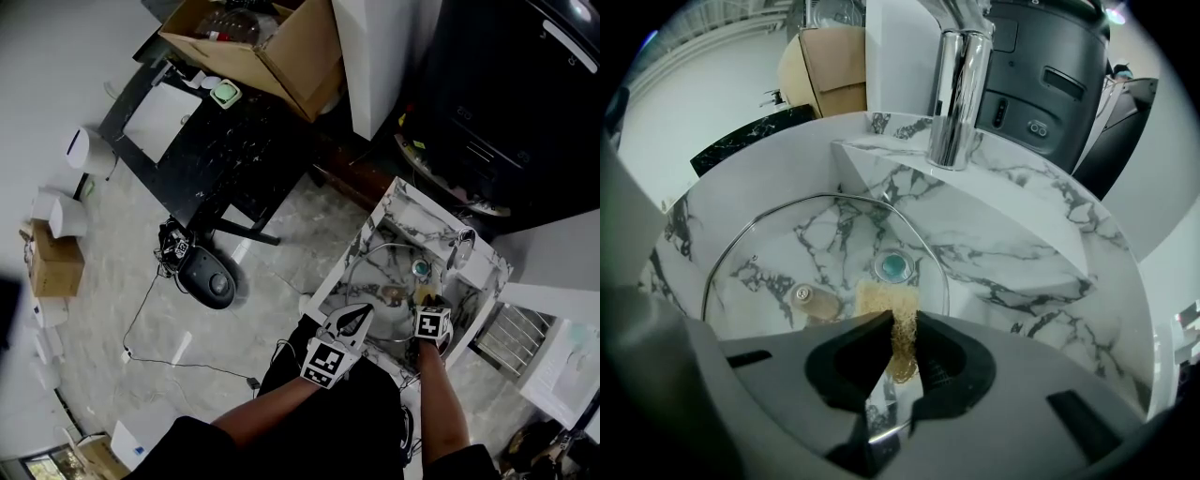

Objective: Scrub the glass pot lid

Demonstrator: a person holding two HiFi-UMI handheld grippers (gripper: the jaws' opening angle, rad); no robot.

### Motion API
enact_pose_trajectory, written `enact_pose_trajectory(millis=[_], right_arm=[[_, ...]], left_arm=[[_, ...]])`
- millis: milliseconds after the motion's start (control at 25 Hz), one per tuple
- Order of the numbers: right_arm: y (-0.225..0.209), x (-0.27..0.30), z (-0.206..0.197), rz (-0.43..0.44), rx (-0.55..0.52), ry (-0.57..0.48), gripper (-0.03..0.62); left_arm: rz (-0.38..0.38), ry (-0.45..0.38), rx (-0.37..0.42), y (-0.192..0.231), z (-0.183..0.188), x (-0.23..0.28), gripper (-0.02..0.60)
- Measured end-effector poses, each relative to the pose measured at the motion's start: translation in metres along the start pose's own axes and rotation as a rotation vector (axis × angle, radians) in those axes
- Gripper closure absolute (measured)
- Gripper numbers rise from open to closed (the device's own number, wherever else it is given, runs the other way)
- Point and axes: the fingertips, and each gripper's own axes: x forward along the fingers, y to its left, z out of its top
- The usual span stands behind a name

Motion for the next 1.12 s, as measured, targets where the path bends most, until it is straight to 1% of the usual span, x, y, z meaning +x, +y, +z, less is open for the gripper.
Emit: enact_pose_trajectory(millis=[800,960,1120], right_arm=[[0.023,-0.013,-0.028,0.018,-0.046,0.059,0.531],[0.027,-0.015,-0.030,0.016,-0.117,0.059,0.531],[0.032,-0.020,-0.030,0.021,-0.122,0.068,0.531]], left_arm=[[-0.009,-0.030,-0.011,0.005,-0.003,-0.018,0.566],[-0.021,-0.050,-0.013,0.003,0.002,-0.023,0.566],[-0.027,-0.057,-0.010,0.005,0.004,-0.029,0.566]])
